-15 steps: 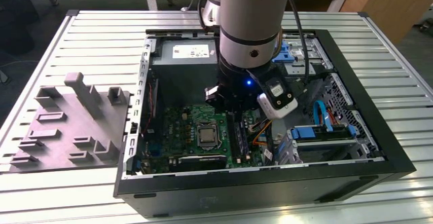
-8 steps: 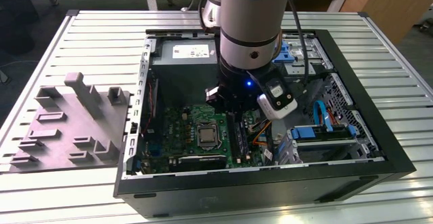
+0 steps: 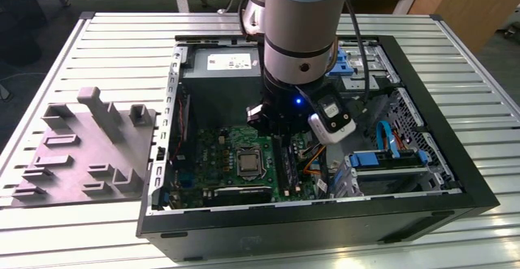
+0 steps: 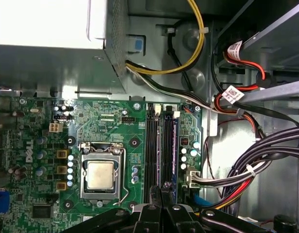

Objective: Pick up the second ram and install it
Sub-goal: 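Insert the second ram into the second slot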

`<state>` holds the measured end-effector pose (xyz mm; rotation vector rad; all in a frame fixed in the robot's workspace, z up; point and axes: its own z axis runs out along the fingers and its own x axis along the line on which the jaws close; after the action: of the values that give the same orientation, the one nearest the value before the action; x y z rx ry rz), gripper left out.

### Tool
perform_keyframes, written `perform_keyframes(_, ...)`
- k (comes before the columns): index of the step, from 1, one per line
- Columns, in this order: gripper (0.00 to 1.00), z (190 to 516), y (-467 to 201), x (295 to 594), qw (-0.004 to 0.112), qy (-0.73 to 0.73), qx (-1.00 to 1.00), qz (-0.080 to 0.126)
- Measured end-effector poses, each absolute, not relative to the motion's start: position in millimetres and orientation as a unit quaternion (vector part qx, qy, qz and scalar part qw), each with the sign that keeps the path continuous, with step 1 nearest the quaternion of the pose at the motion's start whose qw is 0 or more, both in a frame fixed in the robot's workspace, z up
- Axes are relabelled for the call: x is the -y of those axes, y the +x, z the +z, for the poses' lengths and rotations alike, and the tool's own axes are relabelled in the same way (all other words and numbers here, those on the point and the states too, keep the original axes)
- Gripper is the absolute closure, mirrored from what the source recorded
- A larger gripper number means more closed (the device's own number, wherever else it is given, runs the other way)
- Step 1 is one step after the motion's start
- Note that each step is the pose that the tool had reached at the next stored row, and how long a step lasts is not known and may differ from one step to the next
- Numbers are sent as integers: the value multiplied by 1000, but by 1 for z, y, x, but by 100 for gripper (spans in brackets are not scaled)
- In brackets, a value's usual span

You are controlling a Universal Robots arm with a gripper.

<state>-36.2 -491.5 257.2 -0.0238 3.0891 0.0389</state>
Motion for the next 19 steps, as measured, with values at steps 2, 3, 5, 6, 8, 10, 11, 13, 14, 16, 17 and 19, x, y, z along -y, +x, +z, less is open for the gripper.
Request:
perform_keyframes(2, 89, 257, -36, 491, 26, -8, -1000, 13)
perform_keyframes(3, 89, 257, -36, 491, 26, -8, -1000, 13)
perform_keyframes(5, 89, 257, -36, 491, 26, -8, -1000, 13)
perform_keyframes(6, 89, 255, -36, 491, 26, -8, -1000, 13)
perform_keyframes(8, 89, 253, -36, 491, 26, -8, -1000, 13)
perform_keyframes(10, 89, 253, -36, 491, 26, -8, -1000, 12)
perform_keyframes(11, 89, 252, -36, 491, 26, -8, -1000, 13)
perform_keyframes(13, 89, 251, -36, 491, 26, -8, -1000, 13)
perform_keyframes(14, 89, 250, -36, 491, 26, -8, -1000, 13)
perform_keyframes(16, 89, 249, -36, 491, 26, -8, -1000, 13)
perform_keyframes(17, 89, 248, -36, 491, 26, -8, -1000, 13)
perform_keyframes(19, 89, 248, -36, 491, 26, -8, -1000, 12)
